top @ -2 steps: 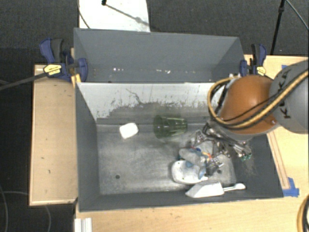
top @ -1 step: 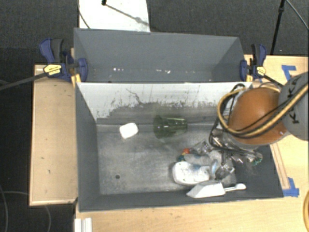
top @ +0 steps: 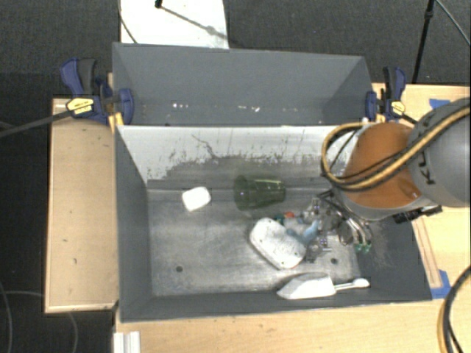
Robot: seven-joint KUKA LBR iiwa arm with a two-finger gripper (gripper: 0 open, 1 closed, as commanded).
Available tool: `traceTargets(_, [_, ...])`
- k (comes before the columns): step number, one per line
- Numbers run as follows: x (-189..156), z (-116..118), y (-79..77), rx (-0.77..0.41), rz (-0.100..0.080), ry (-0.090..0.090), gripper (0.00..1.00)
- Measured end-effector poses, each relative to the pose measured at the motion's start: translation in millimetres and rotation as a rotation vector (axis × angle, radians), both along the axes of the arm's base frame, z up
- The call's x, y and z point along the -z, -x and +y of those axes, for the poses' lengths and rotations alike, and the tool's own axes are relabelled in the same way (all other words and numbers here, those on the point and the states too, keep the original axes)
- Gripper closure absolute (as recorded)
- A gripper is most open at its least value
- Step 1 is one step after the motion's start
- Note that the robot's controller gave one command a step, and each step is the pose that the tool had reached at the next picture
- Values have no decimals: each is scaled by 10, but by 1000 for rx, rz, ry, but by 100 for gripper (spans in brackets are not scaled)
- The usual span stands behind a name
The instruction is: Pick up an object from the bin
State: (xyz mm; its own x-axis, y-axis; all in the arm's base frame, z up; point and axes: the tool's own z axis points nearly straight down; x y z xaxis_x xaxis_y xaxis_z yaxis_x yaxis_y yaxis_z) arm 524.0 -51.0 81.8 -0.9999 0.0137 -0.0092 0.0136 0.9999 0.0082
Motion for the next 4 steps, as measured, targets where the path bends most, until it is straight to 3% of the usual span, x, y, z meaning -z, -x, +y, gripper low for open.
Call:
traceTargets(1, [2,11,-34,64,-2,0,100])
traceTargets(4, [-284,-2,-21,41,6,7,100])
